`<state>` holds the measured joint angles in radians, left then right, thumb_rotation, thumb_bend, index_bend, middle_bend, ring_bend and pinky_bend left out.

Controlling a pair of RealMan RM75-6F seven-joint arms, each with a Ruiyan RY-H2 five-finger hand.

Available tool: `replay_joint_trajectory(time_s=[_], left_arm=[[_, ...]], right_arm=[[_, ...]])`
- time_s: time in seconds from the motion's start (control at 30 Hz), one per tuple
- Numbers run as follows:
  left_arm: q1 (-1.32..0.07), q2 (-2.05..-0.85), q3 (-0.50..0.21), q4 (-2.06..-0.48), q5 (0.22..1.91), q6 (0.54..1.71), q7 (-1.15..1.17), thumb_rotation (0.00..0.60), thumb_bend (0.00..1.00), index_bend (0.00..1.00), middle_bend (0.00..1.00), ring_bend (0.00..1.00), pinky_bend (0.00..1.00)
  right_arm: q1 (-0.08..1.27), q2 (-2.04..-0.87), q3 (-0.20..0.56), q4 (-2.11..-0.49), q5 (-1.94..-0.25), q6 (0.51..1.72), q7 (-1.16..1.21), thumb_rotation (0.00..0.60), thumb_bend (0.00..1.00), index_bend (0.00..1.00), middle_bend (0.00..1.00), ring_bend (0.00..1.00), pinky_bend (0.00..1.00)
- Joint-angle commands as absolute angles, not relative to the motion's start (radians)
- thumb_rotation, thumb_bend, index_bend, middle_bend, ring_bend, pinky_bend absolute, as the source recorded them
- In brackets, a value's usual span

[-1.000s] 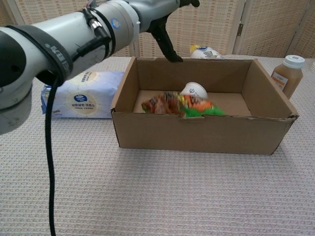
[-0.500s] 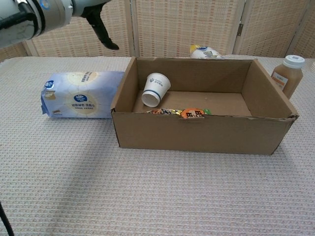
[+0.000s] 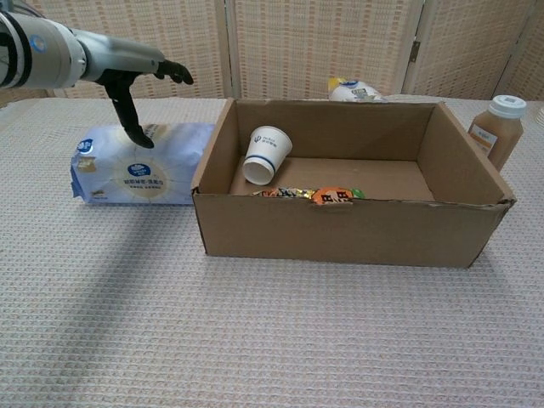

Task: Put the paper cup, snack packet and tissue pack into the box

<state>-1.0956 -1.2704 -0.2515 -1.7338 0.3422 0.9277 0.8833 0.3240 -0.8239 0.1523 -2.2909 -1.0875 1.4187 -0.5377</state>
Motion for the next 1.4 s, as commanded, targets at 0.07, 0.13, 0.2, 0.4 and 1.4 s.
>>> replay_joint_trajectory(time_s=[0.07,0.13,0.2,0.4,1.4], left_arm=[[-1.132,-1.319,-0.215,-1.659,0.279,0.912,0.881,0.600,0.17,0.00,0.00,0.00,0.04],[-1.145,-1.336,-0.204,-1.623,0.248,0.899,0.879,0.600,0.17,0.00,0.00,0.00,0.04],[-1.156,-1.347,-0.191,-1.591,0.221,0.883,0.878,0.600,0.17,0.00,0.00,0.00,0.04],[-1.173,-1.353,-0.155,-1.542,0.155,0.843,0.869,0.600,0.17,0.00,0.00,0.00,0.04],[-1.153,-1.389,-0.129,-1.435,0.311,0.915,0.748,0.600,0.36,0.49,0.61,0.52,0.69]], right_arm=[[0.324,-0.822,0.153,-2.290,-1.086,1.419,-0.535,0.600,0.04,0.07,0.00,0.00,0.00],[0.324,-0.821,0.153,-2.289,-1.085,1.418,-0.535,0.600,0.04,0.07,0.00,0.00,0.00],[0.325,-0.821,0.155,-2.287,-1.082,1.417,-0.533,0.600,0.04,0.07,0.00,0.00,0.00],[0.328,-0.821,0.157,-2.280,-1.069,1.412,-0.531,0.600,0.04,0.07,0.00,0.00,0.00],[0.334,-0.828,0.157,-2.276,-1.056,1.415,-0.540,0.600,0.04,0.07,0.00,0.00,0.00]])
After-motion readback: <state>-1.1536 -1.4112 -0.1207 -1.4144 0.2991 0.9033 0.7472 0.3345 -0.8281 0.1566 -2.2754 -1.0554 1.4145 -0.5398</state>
